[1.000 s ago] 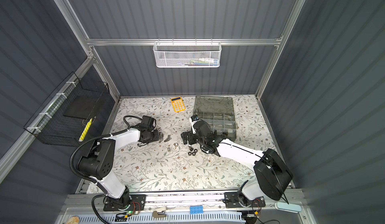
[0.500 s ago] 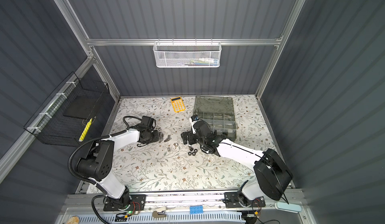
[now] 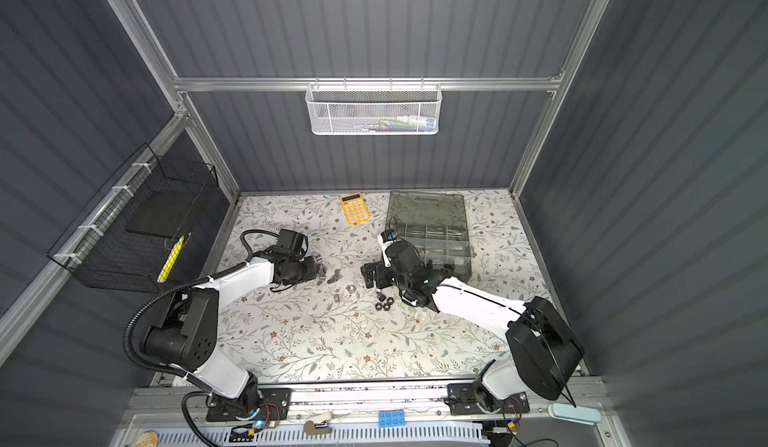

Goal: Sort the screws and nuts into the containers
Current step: 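Carry the black bolt over the box with the left gripper while the right gripper follows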

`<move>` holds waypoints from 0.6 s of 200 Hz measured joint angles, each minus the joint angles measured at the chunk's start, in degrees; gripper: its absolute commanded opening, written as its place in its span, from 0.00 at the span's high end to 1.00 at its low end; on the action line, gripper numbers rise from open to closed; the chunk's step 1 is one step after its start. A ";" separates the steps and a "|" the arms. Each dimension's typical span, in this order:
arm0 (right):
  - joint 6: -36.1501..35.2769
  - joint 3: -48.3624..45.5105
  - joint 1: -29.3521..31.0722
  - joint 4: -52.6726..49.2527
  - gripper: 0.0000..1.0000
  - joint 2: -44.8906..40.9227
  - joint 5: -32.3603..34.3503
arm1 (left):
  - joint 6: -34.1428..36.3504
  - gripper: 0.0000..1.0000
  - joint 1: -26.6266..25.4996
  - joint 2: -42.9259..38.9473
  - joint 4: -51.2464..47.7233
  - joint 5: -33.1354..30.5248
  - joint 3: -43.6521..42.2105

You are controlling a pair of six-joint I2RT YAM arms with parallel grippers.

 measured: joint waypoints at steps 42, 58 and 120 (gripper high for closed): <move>0.00 0.00 0.00 0.00 0.01 0.00 0.11 | -0.61 0.63 -1.36 -0.72 -0.20 -0.02 0.00; 0.00 0.00 0.00 0.00 0.01 0.00 0.48 | -0.90 0.63 -2.47 -0.72 -0.72 -0.02 0.04; 0.02 -1.20 -0.42 0.24 0.01 -0.22 1.31 | -1.68 0.63 -7.91 -0.72 -2.91 -0.92 4.42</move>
